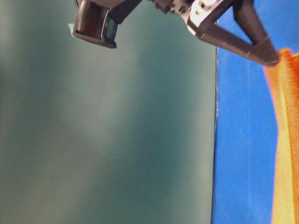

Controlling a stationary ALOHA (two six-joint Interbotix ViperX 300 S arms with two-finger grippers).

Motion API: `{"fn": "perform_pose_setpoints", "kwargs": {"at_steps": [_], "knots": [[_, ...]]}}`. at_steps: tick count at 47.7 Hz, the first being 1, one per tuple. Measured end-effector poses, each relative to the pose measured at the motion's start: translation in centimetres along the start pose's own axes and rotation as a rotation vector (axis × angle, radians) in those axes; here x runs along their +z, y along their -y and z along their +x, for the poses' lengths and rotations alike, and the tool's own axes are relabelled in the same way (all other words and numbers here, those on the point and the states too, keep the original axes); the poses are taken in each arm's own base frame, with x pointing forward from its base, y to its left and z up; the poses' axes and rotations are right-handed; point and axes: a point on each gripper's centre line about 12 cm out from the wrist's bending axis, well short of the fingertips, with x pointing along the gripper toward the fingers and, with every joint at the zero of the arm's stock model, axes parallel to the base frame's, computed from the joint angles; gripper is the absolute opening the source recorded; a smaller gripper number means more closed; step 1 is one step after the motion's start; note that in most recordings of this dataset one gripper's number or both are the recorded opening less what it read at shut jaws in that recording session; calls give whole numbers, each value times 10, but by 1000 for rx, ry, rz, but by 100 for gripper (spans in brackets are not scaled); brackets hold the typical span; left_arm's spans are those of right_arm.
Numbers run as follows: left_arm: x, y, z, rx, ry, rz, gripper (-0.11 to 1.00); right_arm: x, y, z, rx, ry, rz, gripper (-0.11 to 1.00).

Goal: Fold the orange towel.
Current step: 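Pull both held corners toward the near edge, folding the towel in half, then release the corners and lift both grippers off the folded towel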

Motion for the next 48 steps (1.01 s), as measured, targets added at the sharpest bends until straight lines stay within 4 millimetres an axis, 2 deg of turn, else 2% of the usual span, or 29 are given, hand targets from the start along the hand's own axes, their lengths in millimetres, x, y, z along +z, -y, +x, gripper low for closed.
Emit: {"fn": "perform_pose_setpoints", "kwargs": {"at_steps": [10, 27, 37, 40, 44, 48], "knots": [[-6, 17, 5, -41, -39, -13, 1, -7, -16, 2, 31, -17, -1, 1], [-1, 25, 13, -49, -51, -4, 1, -25, -11, 18, 7, -83, 19, 1], [-1, 30, 14, -61, -55, 11, 2, -27, -11, 23, 3, -94, 30, 1], [-1, 31, 14, -63, -56, 15, 8, -26, -13, 24, 5, -93, 31, 2], [-2, 31, 14, -64, -56, 15, 27, -26, -15, 24, 9, -93, 34, 3], [-2, 31, 14, -63, -57, 15, 54, -25, -18, 24, 13, -92, 44, 26]]}}
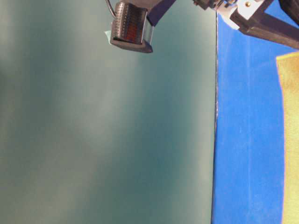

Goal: Fold the orange towel.
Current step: 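Release the corners and lift both grippers off the folded towel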

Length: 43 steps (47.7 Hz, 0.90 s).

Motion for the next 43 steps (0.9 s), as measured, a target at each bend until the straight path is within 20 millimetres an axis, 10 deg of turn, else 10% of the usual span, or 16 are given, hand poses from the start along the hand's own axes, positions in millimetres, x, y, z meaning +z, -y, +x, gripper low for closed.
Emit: {"fn": "perform_pose_setpoints", "kwargs": {"at_steps": [4, 8, 43], "knots": [[0, 0, 0, 1, -1, 6, 75, -1, -3, 0, 6, -4, 0, 51], [0, 0, -1, -1, 3, 18, 73, -2, -3, 0, 6, -7, -1, 67], [36, -88, -28, 246, 139, 74, 69, 28, 95, -18, -189, 87, 88, 61]]}}
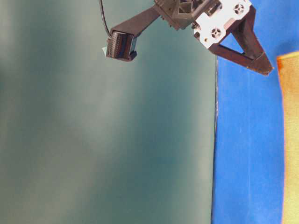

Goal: Fold the orange towel.
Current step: 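Release the corners and lift both grippers off the folded towel, then grasp the left and right ends of the folded strip with both grippers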

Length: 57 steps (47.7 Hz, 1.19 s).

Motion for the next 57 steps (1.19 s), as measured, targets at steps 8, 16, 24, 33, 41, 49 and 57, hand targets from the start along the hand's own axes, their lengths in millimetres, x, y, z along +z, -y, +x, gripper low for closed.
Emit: {"fn": "perform_pose_setpoints", "kwargs": {"at_steps": [8, 16, 24, 33, 41, 49, 57], "knots": [[-9, -7, 4, 20, -22, -16, 69, 0, 3, 2, -7, -1, 6, 61], [-22, -9, 11, 25, -37, -20, 66, -7, 8, 15, -23, -34, 10, 61], [-38, -10, 19, 29, -78, -26, 60, -15, 9, 26, -31, -70, 8, 61], [-43, -11, 25, 32, -95, -33, 43, -17, 10, 27, -33, -76, 9, 60], [-42, -11, 26, 32, -95, -33, 30, -18, 8, 27, -30, -78, 5, 53], [-44, -11, 27, 33, -118, -40, 7, -19, 2, 27, -17, -81, -13, 12], [-43, -11, 28, 33, -132, -38, 3, -21, -1, 27, -10, -90, -21, 2]]}}
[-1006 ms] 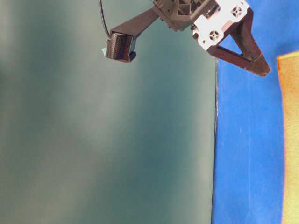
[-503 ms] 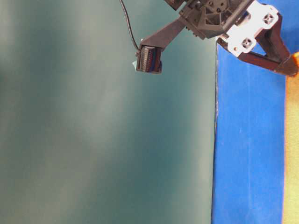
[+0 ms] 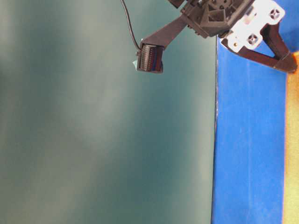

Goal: Fold the orange towel.
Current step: 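Grasp the left and right ends of the folded strip with both grippers, then lift the strip and swing it to a vertical orientation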

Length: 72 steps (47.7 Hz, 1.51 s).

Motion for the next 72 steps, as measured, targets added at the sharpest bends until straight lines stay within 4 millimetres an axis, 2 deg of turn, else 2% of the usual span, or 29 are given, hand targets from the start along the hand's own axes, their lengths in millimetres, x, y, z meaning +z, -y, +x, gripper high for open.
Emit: {"fn": "perform_pose_setpoints", "kwargs": {"at_steps": [10, 18, 33, 40, 48, 62, 72], "knots": [[1, 0, 0, 0, -8, -3, 3, 0, 0, 0, 0, 0, 2, 2], [12, 1, -9, -2, -12, -6, 3, 4, -1, -5, 6, 8, 5, 2], [54, 17, -57, -50, 91, 1, 3, 35, -13, -55, 60, 72, 7, 2], [62, 28, -78, -90, 178, 36, 3, 54, -17, -83, 86, 149, 1, 2], [67, 32, -97, -113, 257, 47, 3, 62, -20, -101, 100, 191, -18, 2], [68, 33, -100, -121, 287, 49, 3, 65, -17, -104, 96, 201, -15, 2], [75, 50, -89, -167, 321, 89, 3, 70, 10, -103, 32, 215, 25, 2]]}}
